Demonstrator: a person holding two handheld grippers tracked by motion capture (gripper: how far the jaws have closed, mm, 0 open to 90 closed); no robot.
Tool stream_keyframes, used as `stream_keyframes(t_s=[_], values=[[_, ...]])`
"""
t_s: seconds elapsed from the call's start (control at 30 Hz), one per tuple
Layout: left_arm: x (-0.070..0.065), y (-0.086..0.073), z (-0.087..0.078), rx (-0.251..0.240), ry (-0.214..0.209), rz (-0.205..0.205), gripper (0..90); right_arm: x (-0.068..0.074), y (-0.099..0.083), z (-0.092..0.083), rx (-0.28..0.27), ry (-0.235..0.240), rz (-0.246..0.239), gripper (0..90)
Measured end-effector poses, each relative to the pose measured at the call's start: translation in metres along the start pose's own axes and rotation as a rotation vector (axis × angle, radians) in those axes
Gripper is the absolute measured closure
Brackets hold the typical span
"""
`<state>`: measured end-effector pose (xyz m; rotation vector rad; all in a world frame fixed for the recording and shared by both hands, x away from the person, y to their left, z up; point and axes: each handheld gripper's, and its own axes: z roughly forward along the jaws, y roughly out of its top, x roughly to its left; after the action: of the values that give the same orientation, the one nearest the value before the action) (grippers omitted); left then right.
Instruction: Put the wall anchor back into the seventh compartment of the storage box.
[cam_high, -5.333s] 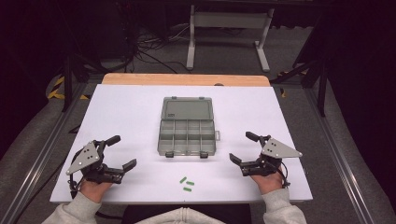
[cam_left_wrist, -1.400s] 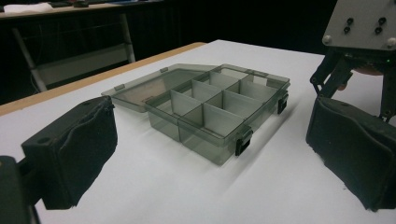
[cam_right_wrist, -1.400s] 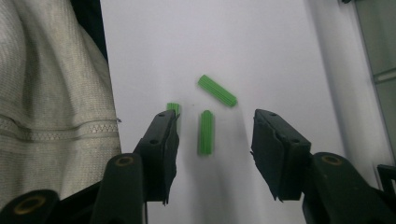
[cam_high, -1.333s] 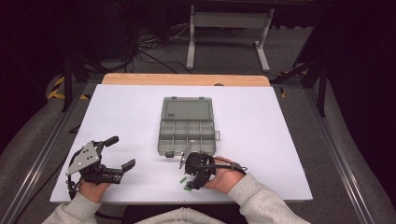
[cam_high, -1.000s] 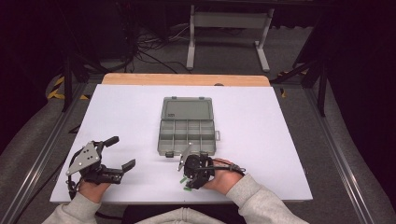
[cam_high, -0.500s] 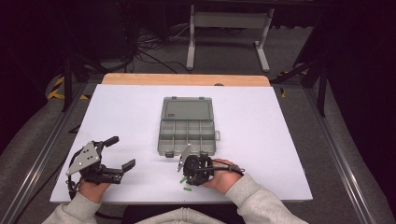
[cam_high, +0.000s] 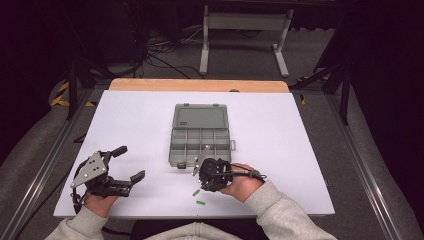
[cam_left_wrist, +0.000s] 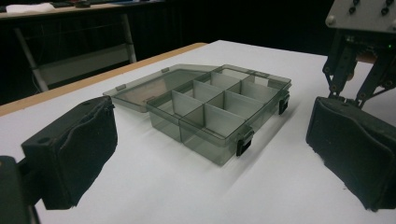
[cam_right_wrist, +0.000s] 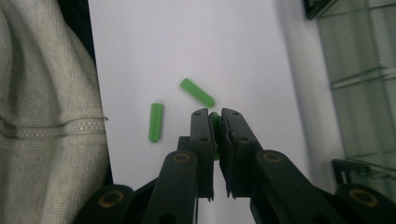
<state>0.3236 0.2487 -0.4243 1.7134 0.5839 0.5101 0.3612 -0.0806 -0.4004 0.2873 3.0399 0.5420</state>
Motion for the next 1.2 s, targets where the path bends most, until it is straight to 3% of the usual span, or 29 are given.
stream_keyframes(t_s=[0.63,1.2], values=[[0.001,0.0,0.0,0.001,-0.001,0.003,3.0,-0.034,0.007,-0.028,-0.063,-0.062,0.06,83.6],[0.001,0.0,0.0,0.003,-0.005,-0.001,3.1,-0.066,0.01,-0.032,-0.104,-0.111,0.113,83.6]])
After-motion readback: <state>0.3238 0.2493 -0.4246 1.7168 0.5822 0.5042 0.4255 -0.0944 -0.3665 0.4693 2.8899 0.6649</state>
